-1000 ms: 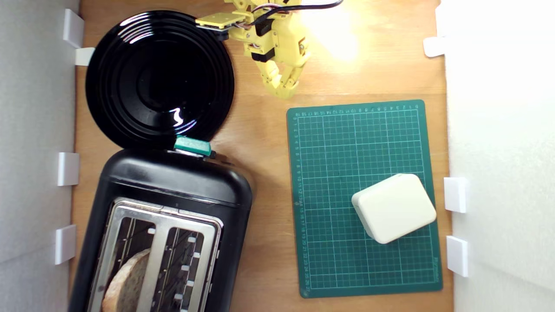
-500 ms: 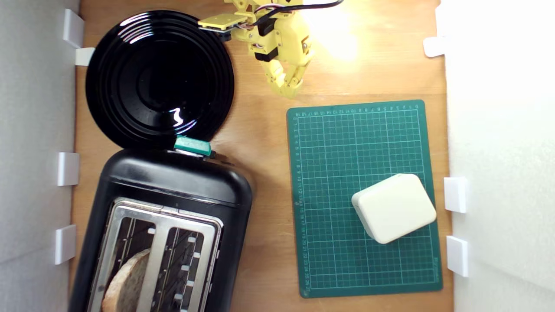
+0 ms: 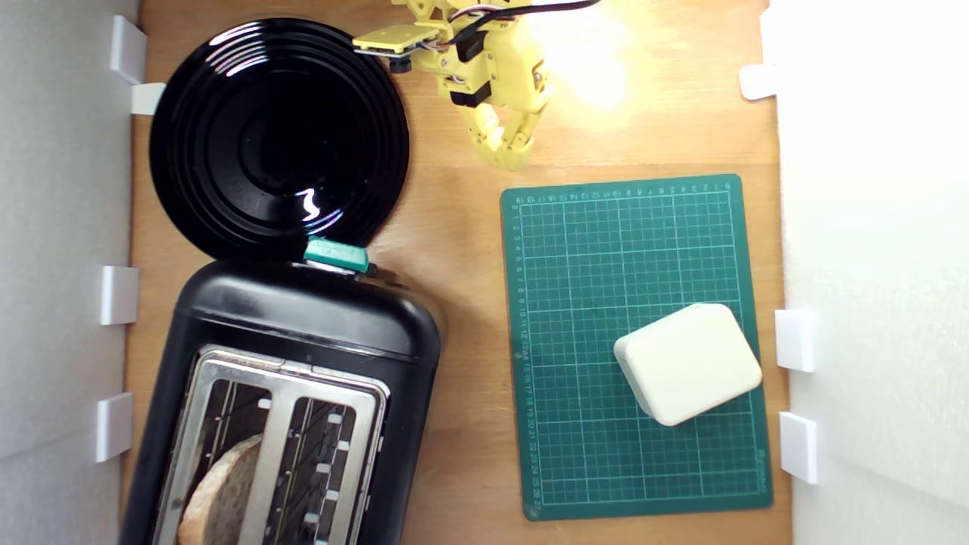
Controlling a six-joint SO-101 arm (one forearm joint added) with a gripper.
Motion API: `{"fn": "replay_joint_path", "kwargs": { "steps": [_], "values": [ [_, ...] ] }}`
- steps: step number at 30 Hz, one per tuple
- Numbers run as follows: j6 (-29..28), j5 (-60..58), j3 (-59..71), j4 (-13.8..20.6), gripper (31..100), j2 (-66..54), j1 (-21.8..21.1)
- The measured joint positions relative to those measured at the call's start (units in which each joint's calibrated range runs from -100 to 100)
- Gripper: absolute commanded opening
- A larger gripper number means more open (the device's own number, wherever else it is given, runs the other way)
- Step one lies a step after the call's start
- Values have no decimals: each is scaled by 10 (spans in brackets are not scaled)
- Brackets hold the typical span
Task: Start toaster
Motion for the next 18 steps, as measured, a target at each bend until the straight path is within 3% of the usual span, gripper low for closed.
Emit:
{"fn": "replay_joint_path", "kwargs": {
  "steps": [18],
  "values": [
    [1, 0, 0, 15, 314, 0, -5]
  ]
}}
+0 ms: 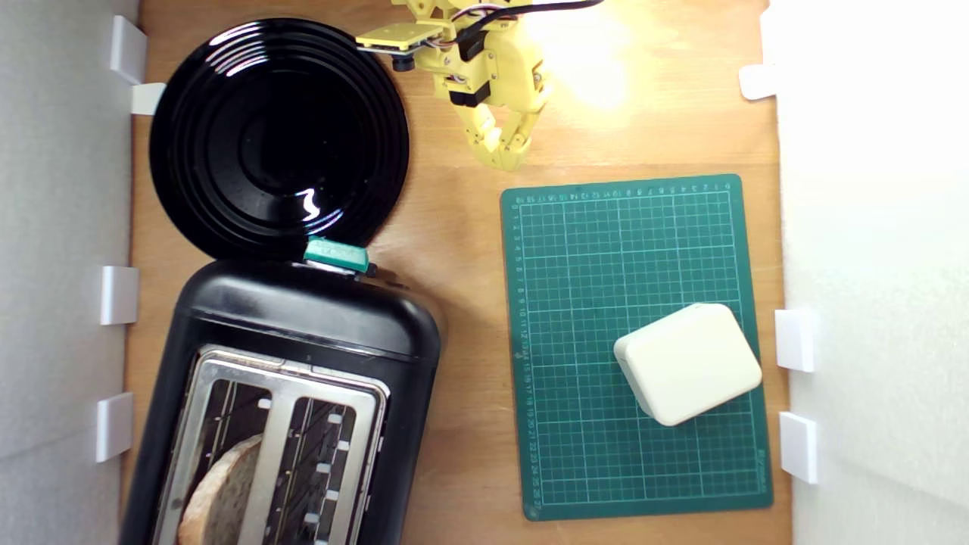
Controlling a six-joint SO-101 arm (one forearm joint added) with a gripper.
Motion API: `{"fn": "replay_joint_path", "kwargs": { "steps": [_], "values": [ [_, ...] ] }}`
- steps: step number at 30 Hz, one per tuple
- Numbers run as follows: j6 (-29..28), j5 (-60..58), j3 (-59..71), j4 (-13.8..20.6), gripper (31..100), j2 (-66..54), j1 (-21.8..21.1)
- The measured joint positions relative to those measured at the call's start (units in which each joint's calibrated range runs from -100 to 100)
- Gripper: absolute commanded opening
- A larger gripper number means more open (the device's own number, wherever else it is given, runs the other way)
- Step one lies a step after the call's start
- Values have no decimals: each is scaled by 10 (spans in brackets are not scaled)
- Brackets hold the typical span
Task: Start toaster
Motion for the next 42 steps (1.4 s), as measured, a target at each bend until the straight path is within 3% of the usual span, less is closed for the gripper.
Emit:
{"fn": "replay_joint_path", "kwargs": {
  "steps": [8, 16, 28, 35, 42],
  "values": [
    [12, 12, -68, 11, 313, 10, -1],
    [41, 15, -208, 12, 313, 173, 5],
    [185, 15, -354, 20, 313, 348, 146],
    [245, 15, -415, 19, 314, 414, 194],
    [253, 15, -524, 19, 314, 493, 221]
  ]
}}
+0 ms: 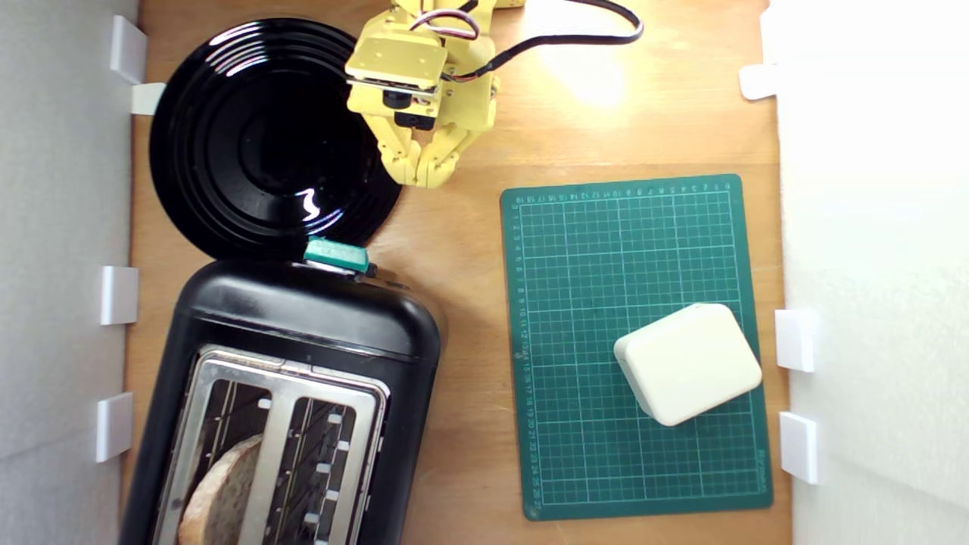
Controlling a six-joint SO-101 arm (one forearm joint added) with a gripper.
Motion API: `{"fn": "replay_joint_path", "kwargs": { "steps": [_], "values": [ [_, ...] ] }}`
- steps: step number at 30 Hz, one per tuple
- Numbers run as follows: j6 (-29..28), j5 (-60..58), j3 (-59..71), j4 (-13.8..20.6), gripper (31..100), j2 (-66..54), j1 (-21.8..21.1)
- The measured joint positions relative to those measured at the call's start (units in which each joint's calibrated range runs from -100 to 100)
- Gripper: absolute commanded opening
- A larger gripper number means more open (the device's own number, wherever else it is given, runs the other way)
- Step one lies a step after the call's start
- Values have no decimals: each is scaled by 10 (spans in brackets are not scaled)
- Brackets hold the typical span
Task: Start toaster
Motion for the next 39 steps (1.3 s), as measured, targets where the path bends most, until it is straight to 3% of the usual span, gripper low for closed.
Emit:
{"fn": "replay_joint_path", "kwargs": {
  "steps": [8, 23, 31, 39],
  "values": [
    [0, -21, -124, -1, 315, 83, 31],
    [13, -136, -142, -2, 316, 99, 55],
    [14, -142, -142, -9, 317, 101, 75],
    [14, -142, -197, -9, 317, 177, 97]
  ]
}}
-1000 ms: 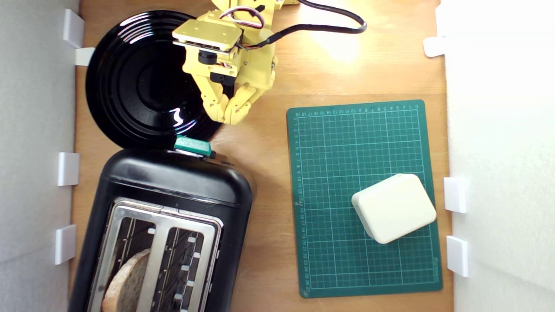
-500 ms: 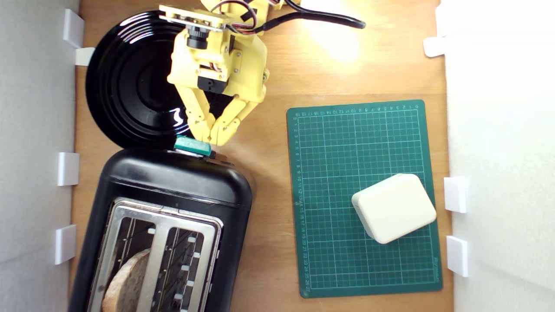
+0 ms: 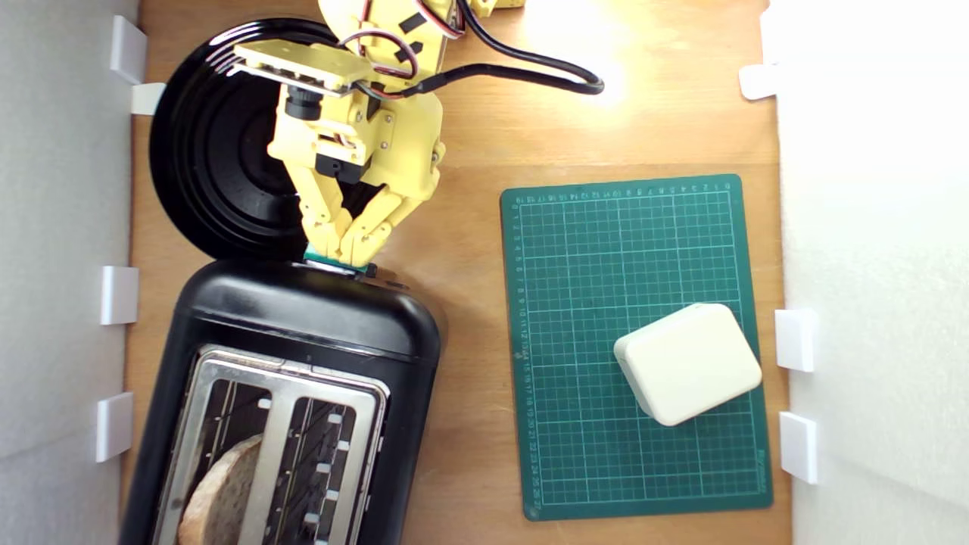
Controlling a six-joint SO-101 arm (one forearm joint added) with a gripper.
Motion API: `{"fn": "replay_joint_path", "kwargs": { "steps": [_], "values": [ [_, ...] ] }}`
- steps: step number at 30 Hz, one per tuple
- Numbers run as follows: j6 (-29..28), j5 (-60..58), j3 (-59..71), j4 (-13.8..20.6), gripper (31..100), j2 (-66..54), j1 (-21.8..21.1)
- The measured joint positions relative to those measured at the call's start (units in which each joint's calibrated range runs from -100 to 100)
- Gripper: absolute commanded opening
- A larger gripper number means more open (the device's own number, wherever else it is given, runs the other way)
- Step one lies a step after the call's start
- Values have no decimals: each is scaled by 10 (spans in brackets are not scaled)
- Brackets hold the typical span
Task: Start toaster
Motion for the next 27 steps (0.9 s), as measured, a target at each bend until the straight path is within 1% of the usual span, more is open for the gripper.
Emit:
{"fn": "replay_joint_path", "kwargs": {
  "steps": [4, 5, 15, 20, 22, 27],
  "values": [
    [0, 0, -24, -4, 317, 30, 7],
    [0, 0, -28, 0, 317, 33, 7],
    [0, 0, -28, -4, 317, 41, 11],
    [5, -20, 9, -2, 316, 40, 11],
    [10, -34, 23, -5, 316, 40, 15],
    [31, -60, 59, 2, 316, 42, 36]
  ]
}}
